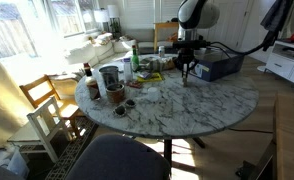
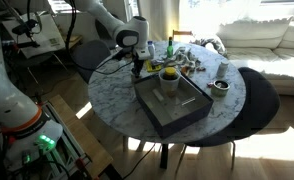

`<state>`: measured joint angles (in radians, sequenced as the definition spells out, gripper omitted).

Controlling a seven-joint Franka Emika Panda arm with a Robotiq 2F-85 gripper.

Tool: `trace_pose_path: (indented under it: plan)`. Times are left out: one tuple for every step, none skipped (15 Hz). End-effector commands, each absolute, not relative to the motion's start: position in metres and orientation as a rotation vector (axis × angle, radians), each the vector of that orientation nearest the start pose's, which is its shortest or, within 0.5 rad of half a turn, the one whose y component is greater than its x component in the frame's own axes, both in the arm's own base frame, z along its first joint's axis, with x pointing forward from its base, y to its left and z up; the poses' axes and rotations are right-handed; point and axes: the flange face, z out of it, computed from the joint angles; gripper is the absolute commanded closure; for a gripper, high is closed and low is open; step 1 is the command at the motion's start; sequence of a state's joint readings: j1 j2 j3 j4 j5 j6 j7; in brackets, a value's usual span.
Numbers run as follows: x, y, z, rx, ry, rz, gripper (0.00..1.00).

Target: Remove the wooden chip from on top of the small plastic cup and put it on top of the other wooden chip on the right

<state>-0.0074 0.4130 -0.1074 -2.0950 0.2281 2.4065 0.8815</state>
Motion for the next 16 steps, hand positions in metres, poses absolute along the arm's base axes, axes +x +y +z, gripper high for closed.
trace_pose_path:
  plan:
    - [0.5689, -0.0652, 0.2120, -2.570, 1.733, 0.170, 0.96]
    - [0.5690, -0.0652, 0.2116, -2.567, 1.735, 0.171, 0.96]
    - [0.5692, -0.0646, 0.2110, -2.565, 1.735, 0.173, 0.96]
    - [0.5693, -0.0643, 0.2106, -2.566, 1.735, 0.172, 0.96]
    - [0.5694, -0.0637, 0.2101, -2.566, 1.734, 0.174, 0.96]
    - [0.5695, -0.0637, 0.2096, -2.567, 1.736, 0.173, 0.96]
    - [0.5694, -0.0636, 0.2091, -2.567, 1.737, 0.176, 0.96]
    - [0.5693, -0.0638, 0.2082, -2.568, 1.741, 0.176, 0.96]
    - [0.5693, -0.0639, 0.2077, -2.568, 1.743, 0.175, 0.96]
    - [0.5692, -0.0639, 0.2069, -2.568, 1.744, 0.176, 0.96]
    - [0.5693, -0.0640, 0.2064, -2.568, 1.746, 0.175, 0.96]
    - [0.5694, -0.0642, 0.2060, -2.567, 1.747, 0.175, 0.96]
    - [0.5692, -0.0642, 0.2055, -2.567, 1.748, 0.175, 0.96]
    - [0.5691, -0.0641, 0.2053, -2.568, 1.749, 0.176, 0.96]
    - [0.5689, -0.0642, 0.2051, -2.569, 1.750, 0.176, 0.96]
    - [0.5687, -0.0642, 0.2048, -2.570, 1.750, 0.176, 0.96]
